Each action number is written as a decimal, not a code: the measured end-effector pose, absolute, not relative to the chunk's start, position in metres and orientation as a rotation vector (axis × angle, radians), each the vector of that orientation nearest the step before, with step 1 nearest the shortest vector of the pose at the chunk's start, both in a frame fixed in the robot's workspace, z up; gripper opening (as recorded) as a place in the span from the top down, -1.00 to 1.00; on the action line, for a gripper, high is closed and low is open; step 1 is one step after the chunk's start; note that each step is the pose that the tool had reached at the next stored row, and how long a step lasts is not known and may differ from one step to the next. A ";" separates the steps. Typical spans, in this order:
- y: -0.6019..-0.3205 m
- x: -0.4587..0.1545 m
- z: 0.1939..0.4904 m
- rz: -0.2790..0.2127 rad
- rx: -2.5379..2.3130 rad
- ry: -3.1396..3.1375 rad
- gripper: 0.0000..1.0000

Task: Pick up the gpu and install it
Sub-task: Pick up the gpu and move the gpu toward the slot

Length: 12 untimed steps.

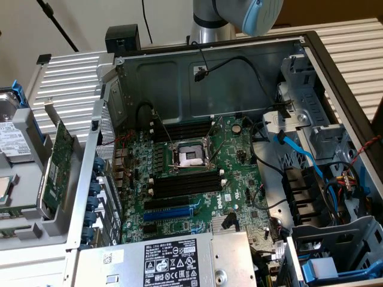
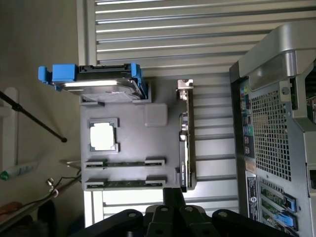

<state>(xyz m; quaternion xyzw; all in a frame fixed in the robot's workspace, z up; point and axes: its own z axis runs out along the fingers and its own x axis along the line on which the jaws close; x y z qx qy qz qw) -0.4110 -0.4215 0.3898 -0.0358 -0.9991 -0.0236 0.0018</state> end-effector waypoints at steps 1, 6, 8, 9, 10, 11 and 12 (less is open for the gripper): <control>-0.421 -0.411 0.390 -0.074 -0.112 -3.140 0.79; -0.419 -0.402 0.388 -0.075 -0.112 -3.144 0.79; -0.419 -0.402 0.388 -0.075 -0.112 -3.144 0.79; -0.419 -0.402 0.388 -0.075 -0.112 -3.144 0.79; -0.419 -0.402 0.388 -0.075 -0.112 -3.144 0.79; -0.419 -0.402 0.387 -0.075 -0.112 -3.144 0.79; -0.418 -0.402 0.384 -0.075 -0.112 -3.144 0.79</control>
